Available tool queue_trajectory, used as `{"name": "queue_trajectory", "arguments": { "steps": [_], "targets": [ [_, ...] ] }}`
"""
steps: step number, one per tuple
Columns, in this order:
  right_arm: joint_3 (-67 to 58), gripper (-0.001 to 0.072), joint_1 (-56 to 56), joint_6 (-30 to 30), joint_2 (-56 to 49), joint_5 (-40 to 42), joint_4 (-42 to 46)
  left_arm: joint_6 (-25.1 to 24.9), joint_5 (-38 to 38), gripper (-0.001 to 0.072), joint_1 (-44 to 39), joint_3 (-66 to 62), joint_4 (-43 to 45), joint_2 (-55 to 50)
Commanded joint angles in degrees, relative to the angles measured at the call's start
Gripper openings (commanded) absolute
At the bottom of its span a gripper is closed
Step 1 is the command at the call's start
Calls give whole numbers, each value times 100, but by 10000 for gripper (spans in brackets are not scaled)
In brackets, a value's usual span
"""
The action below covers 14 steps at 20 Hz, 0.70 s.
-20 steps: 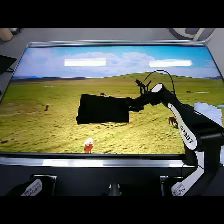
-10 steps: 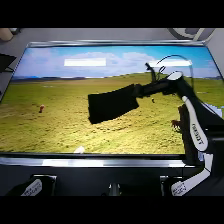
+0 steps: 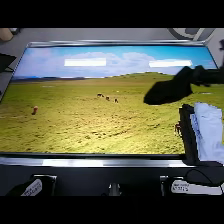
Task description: Fold the shirts.
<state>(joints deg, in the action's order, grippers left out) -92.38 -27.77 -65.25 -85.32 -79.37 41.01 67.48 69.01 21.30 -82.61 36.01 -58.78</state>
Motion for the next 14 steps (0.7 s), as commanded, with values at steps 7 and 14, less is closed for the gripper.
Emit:
{"name": "queue_trajectory", "arguments": {
  "steps": [7,14],
  "targets": [
    [-17,20,-2260,-267,837,-81,186,-4,-2,27,-2,2,-2,2],
    [-17,21,-2776,-466,1069,-129,376,-4,-2,27,-2,0,-2,2]
  ]
}}
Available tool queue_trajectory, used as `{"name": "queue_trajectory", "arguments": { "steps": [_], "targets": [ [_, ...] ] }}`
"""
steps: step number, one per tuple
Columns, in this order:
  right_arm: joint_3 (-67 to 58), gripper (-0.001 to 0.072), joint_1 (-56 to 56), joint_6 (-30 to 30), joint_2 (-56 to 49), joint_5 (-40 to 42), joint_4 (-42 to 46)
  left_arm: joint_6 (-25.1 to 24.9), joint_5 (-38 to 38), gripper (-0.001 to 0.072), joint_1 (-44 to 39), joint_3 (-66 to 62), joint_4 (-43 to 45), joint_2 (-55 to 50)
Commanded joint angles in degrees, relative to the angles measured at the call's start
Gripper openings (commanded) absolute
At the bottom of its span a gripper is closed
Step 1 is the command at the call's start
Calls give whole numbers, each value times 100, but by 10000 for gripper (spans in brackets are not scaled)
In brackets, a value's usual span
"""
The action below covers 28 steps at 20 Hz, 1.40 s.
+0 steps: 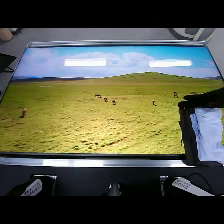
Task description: Fold the shirts.
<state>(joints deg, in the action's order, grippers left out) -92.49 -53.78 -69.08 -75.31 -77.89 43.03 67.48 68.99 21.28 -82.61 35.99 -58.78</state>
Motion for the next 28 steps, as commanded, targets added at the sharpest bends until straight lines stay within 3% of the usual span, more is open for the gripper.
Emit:
{"name": "queue_trajectory", "arguments": {
  "steps": [1,4,7,8,13,18,19,21,25,27,28],
  "targets": [
    [-4,20,-170,-208,68,-680,431,-11,-2,27,-2,2,0,2],
    [-4,20,-166,-334,155,-1779,1698,-24,-125,27,-68,0,2,0],
    [2,19,-166,-151,380,-2833,3724,-24,-326,27,-227,2,2,-2],
    [98,19,-166,-44,520,-2837,4159,-24,-415,27,-313,2,2,-2],
    [1668,19,-166,-74,968,-2728,4575,-20,-538,27,-684,2,2,0],
    [2927,22,-170,-35,1121,-1648,4616,2,-533,27,-745,0,0,4],
    [3010,75,-170,-37,1119,-1569,4616,2,-535,27,-745,0,0,4],
    [3003,705,-170,-4,1126,-1386,4616,2,-535,27,-745,0,0,4],
    [2037,695,-170,269,1126,-1067,4736,4,-603,26,-750,-50,-144,-2],
    [887,671,-157,197,1119,15,4548,4,-787,25,-813,-216,107,-90],
    [315,671,-72,212,1119,717,4201,212,-817,24,-901,-413,669,-212]
  ]
}}
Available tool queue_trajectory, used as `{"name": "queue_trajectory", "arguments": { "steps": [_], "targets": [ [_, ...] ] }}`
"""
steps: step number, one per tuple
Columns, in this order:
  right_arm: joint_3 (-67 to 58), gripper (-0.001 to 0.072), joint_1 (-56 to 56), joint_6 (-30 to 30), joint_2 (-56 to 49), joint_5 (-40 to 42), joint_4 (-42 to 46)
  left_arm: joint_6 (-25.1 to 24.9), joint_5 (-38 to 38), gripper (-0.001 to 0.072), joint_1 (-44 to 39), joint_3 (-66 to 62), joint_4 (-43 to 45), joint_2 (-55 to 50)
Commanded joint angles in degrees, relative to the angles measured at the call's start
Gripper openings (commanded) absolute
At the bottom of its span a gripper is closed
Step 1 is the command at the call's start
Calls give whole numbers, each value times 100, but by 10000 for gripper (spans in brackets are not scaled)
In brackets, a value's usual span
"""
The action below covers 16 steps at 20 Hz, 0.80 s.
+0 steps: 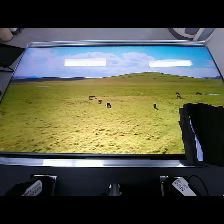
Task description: Fold the shirts.
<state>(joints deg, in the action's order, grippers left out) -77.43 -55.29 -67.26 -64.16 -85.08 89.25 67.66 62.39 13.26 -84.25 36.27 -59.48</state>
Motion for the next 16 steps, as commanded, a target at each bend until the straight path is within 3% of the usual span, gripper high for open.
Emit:
{"name": "queue_trajectory", "arguments": {
  "steps": [1,3,4,6,7,8,9,10,11,13,16],
  "targets": [
    [-1718,671,315,184,4,2090,-713,682,-142,24,-243,-509,1462,-326],
    [-2304,671,1211,573,4,2667,-804,1561,-133,24,-815,-1064,3309,-876],
    [-2337,672,1768,726,4,2551,-802,1853,-111,24,-1143,-1257,4024,-1158],
    [-2293,673,2957,706,-240,1574,-691,2391,289,27,-1794,-1416,5191,-1731],
    [-2236,671,3449,669,-514,765,-605,2546,693,120,-2015,-1405,5460,-1982],
    [-2177,671,3775,664,-835,-20,-612,2719,1274,497,-2179,-1377,5508,-2229],
    [-2144,673,4013,651,-1217,-802,-671,2761,2081,705,-2304,-1311,5510,-2503],
    [-2105,673,4172,649,-1539,-1274,-789,2686,2524,708,-2374,-1113,5504,-2664],
    [-2100,673,4291,649,-1742,-1460,-857,2688,2492,708,-2413,-745,5504,-2653],
    [-2100,673,4415,584,-1873,-1257,-852,2855,1867,708,-2417,-39,5501,-2380],
    [-2100,673,4413,396,-1869,-1036,-837,2841,1705,708,-2361,149,5554,-2306]
  ]
}}
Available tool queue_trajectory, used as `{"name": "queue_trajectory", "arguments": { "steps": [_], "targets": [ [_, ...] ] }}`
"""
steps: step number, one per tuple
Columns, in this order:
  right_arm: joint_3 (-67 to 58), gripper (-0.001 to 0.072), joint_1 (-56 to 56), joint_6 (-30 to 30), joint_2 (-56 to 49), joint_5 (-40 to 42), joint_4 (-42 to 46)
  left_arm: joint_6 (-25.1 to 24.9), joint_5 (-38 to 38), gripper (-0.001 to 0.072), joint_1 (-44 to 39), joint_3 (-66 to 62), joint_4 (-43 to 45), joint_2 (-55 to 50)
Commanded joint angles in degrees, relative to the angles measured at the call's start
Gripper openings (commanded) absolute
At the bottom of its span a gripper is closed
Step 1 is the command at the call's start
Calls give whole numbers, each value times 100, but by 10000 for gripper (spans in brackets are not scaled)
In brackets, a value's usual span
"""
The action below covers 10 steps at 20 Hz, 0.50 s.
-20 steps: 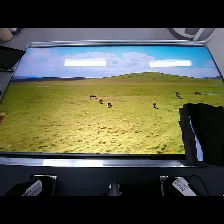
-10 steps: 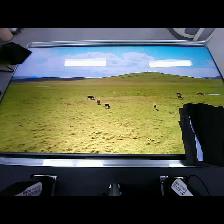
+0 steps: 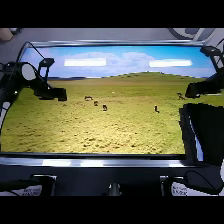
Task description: Fold the shirts.
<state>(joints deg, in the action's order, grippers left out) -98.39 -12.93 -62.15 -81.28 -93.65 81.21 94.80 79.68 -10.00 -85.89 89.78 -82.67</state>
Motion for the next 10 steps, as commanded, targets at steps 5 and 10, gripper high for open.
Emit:
{"name": "queue_trajectory", "arguments": {
  "steps": [5,10],
  "targets": [
    [31,668,192,-319,-170,-424,-94,136,-114,708,31,24,321,15],
    [293,671,721,-363,-181,-175,42,129,-280,708,28,-76,326,15]
  ]
}}
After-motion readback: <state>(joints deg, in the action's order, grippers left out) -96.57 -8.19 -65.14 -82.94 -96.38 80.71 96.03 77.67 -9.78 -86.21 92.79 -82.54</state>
